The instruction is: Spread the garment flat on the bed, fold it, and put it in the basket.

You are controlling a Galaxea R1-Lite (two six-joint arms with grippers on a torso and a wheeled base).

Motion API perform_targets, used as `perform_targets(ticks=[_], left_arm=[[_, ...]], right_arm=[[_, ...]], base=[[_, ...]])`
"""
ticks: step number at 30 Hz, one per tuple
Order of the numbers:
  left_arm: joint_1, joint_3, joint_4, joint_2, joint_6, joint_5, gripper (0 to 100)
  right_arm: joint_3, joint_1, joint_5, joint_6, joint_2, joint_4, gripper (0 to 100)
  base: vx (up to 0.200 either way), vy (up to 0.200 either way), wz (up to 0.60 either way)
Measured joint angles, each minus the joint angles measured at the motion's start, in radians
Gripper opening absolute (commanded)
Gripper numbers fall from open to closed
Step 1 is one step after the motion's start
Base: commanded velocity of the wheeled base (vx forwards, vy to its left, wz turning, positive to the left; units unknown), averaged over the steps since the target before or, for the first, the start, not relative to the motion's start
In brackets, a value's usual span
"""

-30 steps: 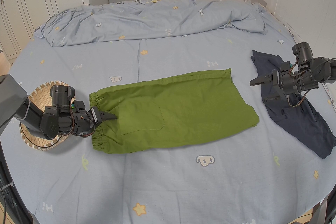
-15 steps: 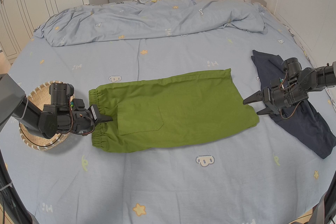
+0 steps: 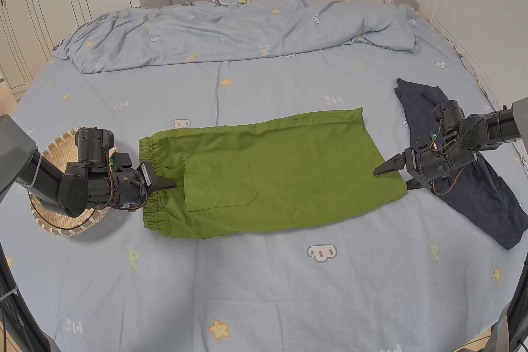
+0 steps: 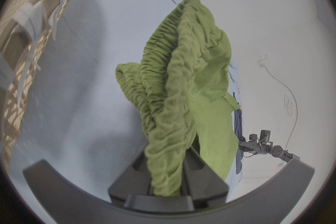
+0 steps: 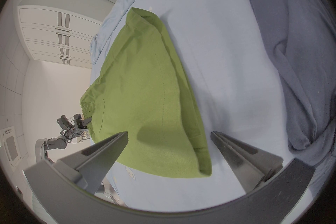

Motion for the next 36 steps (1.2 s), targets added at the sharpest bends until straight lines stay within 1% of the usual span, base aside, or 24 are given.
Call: perform_targets(ticks=[19,25,27,31,36], left_arm=[[0.001,0.002,-0.001,-0.003,0.003,0.004,0],[0.002,0.011,0.018,-0.018,0.006,0.004,0],[0.001,0.014,0.054,-0.031,0.006,0.003,0],[0.0,0.029,0.099,-0.06,0.009,0.002,0],[0.0,0.089,0.113,-0.096,0.029,0.001,0]], right_arm=[[-0.001,-0.013,-0.002,-0.005,0.015,0.004,0],[0.021,-0.012,-0.005,-0.008,-0.034,0.075,0],[0.044,-0.013,-0.014,-0.017,-0.065,0.11,0],[0.123,-0.017,-0.052,-0.038,-0.123,0.125,0],[0.304,-0.02,-0.082,-0.053,-0.214,0.112,0]], base=[[0.0,0.0,0.0],[0.0,0.0,0.0],[0.0,0.0,0.0],[0.0,0.0,0.0],[0.0,0.0,0.0]])
